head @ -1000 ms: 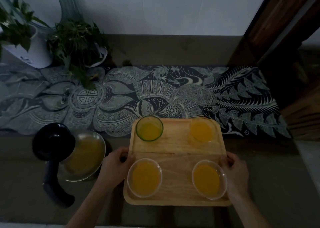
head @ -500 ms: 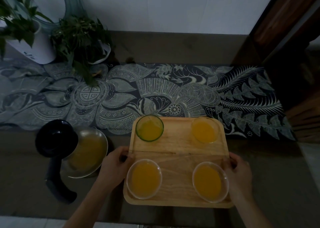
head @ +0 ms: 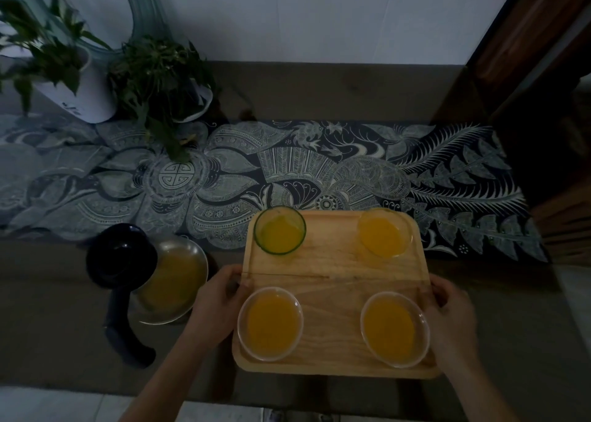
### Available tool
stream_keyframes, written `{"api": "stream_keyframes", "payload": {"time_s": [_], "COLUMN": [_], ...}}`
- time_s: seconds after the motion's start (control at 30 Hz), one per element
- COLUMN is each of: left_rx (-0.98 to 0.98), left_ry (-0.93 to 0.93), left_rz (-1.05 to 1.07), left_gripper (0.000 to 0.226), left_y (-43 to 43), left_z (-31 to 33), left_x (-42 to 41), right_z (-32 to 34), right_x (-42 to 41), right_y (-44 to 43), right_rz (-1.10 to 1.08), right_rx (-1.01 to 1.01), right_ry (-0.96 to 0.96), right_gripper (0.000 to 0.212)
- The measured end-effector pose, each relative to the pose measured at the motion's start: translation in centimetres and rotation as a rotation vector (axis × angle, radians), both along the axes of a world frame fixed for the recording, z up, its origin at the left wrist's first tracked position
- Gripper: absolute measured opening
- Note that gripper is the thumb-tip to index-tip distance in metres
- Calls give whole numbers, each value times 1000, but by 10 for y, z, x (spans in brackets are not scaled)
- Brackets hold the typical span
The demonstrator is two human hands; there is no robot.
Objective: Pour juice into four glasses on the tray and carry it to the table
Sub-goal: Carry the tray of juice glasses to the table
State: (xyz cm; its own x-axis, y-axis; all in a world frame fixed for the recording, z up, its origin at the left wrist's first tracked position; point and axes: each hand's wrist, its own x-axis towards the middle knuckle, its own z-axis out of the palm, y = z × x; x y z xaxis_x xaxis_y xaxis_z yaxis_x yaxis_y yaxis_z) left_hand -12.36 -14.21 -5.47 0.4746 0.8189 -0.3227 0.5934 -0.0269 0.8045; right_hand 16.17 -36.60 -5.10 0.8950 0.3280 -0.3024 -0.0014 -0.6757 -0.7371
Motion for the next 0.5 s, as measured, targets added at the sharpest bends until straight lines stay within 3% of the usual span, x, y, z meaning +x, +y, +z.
{"api": "stream_keyframes", "payload": {"time_s": [0.5], "left_rx": [-47], "left_ry": [-148], "left_rz": [58], "left_gripper": [24], "left_y": [-16], "left_z": [86], "left_x": [31], "right_z": [85], "right_x": [19], "right_y": [-22], "right_rz": [-28], "right_rx": [126], "right_ry": [-9], "right_gripper": [27]}}
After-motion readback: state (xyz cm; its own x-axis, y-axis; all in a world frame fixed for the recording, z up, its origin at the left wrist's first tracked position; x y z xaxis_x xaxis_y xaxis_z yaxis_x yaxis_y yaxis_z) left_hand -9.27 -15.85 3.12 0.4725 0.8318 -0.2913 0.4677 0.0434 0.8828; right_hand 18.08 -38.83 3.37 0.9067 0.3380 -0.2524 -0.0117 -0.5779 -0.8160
